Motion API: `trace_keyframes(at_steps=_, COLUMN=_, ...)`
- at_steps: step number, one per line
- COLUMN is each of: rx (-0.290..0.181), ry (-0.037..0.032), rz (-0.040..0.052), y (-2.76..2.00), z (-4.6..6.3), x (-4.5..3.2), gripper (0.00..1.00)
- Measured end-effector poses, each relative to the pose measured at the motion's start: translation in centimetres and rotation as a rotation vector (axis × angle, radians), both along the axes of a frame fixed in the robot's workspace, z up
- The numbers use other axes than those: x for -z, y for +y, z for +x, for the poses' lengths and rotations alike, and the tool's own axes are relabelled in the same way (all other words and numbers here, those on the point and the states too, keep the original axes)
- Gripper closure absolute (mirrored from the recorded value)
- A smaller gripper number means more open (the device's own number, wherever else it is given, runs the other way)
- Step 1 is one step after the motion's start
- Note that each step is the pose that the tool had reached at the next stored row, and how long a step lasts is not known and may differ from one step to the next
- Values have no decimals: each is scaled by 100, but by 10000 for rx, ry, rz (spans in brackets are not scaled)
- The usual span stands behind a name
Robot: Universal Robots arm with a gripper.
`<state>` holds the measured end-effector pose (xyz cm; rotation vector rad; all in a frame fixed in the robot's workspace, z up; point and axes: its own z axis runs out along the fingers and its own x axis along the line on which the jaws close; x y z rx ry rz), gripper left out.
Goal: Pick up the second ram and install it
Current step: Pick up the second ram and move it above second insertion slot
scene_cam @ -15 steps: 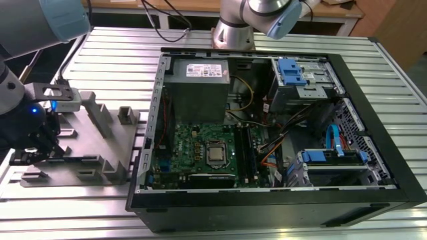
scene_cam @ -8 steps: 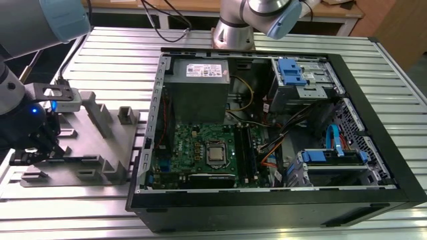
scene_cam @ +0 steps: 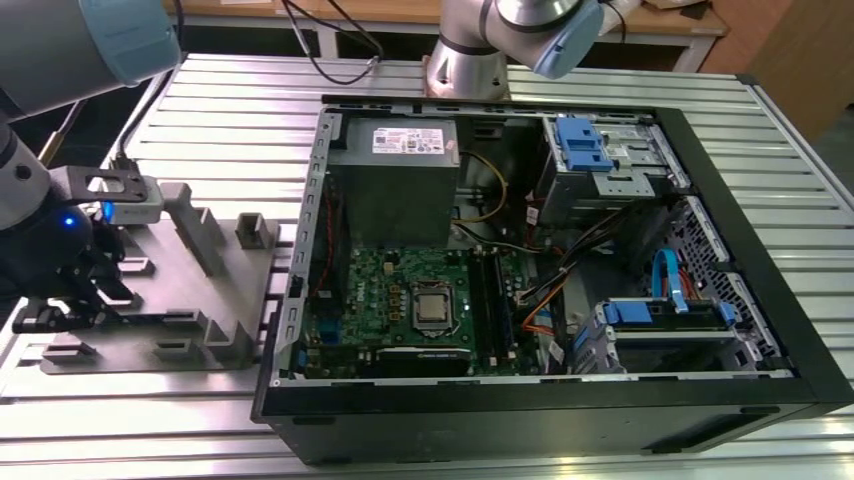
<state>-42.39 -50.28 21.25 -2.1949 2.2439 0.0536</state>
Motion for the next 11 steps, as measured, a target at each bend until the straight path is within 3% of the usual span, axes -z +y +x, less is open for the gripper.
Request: trace_keyframes(at_steps=11, rx=-454, ry=-1, rz=1, y=0, z=-32, x=61, gripper=67)
